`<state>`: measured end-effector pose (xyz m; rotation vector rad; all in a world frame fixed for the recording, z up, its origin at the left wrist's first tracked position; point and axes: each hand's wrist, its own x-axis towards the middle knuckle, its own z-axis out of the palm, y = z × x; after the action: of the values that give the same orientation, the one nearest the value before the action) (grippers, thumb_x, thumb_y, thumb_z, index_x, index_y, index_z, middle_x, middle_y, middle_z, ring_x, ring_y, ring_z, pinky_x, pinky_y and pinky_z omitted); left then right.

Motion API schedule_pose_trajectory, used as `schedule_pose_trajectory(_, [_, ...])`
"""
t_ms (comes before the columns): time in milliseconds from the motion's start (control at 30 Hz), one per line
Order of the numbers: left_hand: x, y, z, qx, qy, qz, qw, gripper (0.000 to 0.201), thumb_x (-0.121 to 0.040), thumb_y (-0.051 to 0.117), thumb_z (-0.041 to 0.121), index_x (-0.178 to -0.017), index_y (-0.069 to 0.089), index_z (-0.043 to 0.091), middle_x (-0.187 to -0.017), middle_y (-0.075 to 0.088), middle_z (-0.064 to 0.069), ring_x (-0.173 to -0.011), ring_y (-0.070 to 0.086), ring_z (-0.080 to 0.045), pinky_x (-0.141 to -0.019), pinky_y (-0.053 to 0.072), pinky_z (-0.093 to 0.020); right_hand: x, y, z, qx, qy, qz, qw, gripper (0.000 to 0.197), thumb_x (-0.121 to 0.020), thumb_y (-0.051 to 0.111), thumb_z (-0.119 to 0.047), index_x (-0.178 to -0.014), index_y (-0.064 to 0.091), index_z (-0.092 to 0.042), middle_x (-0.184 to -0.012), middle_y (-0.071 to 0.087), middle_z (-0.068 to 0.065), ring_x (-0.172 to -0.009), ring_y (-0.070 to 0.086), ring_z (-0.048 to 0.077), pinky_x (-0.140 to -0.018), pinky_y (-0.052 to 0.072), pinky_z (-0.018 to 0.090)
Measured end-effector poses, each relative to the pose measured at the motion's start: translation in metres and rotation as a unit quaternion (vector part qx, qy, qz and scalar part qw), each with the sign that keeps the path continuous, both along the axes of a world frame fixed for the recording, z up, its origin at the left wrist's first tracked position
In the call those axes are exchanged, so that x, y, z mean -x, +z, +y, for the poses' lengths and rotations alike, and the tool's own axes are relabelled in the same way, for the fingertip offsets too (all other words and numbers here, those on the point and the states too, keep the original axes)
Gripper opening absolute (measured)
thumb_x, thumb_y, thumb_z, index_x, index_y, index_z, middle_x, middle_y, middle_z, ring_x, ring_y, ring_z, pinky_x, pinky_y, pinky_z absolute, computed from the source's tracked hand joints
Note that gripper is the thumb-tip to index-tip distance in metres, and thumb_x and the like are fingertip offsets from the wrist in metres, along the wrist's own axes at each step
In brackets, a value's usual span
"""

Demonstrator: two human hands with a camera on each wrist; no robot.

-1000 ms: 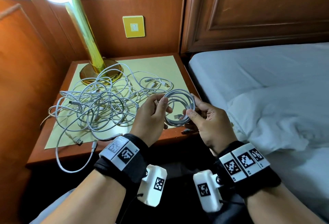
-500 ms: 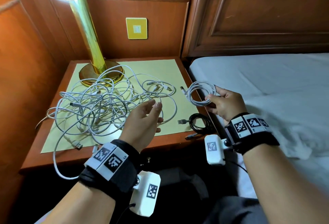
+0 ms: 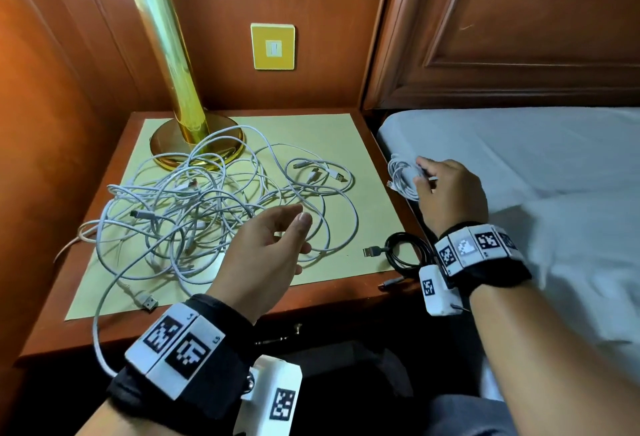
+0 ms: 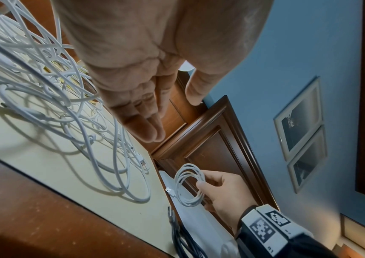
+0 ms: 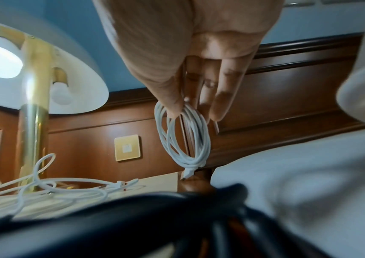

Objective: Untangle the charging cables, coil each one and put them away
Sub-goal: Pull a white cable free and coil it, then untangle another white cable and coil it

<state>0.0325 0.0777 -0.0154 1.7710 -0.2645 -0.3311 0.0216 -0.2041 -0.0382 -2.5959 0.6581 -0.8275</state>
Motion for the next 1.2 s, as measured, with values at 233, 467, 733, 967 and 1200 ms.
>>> schedule_pose_trajectory(233, [0.004,0.001,0.004,0.001,-0.007,0.001,1.000,0.038,-0.099,0.055,0.034,-0.132,0.061,0.015,-0.109,0.071,0.003,-0.085,0.071,-0.010,-0.061,0.054,-0.026,0.007,-0.002,0.019,0.042,0.118,0.131,0.983,0.028,-0.087,0.073,-0.019,-0.113,0.075,-0.027,-0.102,0.068,-0.001,-0.090,0.063,0.025,-0.072,0.048,0.029])
schedule_pose_trajectory(467, [0.006,0.001,0.010,-0.012,-0.005,-0.007,1.000,0.036,-0.099,0.056,0.033,-0.130,0.062,0.016,-0.106,0.072,0.005,-0.085,0.071,-0.009,-0.062,0.055,-0.025,0.008,-0.001,0.025,-0.032,0.129,0.204,0.970,0.036,-0.076,0.083,-0.014,-0.108,0.075,-0.028,-0.112,0.071,-0.006,-0.099,0.065,0.015,-0.086,0.050,0.026])
schedule_pose_trajectory(733, [0.008,0.003,0.010,-0.031,-0.012,-0.022,0.999,0.032,-0.098,0.058,0.034,-0.125,0.066,0.018,-0.107,0.071,0.008,-0.082,0.070,0.001,-0.059,0.053,-0.018,0.004,-0.003,0.025,-0.092,0.129,0.254,0.954,0.033,-0.085,0.076,-0.014,-0.116,0.074,-0.024,-0.116,0.070,-0.001,-0.097,0.064,0.013,-0.094,0.051,0.028])
schedule_pose_trajectory(967, [0.011,0.006,0.020,-0.054,-0.026,-0.037,0.998,0.029,-0.098,0.057,0.033,-0.123,0.066,0.020,-0.105,0.071,0.011,-0.084,0.070,0.000,-0.062,0.057,-0.022,0.014,0.019,0.033,-0.072,0.123,0.205,0.968,0.018,-0.089,0.071,-0.017,-0.105,0.077,-0.024,-0.109,0.065,0.000,-0.087,0.058,0.011,-0.082,0.043,0.022])
schedule_pose_trajectory(1200, [0.018,0.013,0.070,-0.105,0.000,-0.079,0.991,0.020,-0.098,0.058,0.032,-0.114,0.068,0.027,-0.104,0.072,0.014,-0.082,0.071,-0.001,-0.070,0.061,-0.034,0.027,0.053,0.100,-0.183,0.132,0.176,0.958,0.026,-0.092,0.069,-0.028,-0.116,0.067,-0.020,-0.097,0.068,-0.005,-0.082,0.063,0.009,-0.067,0.050,0.017])
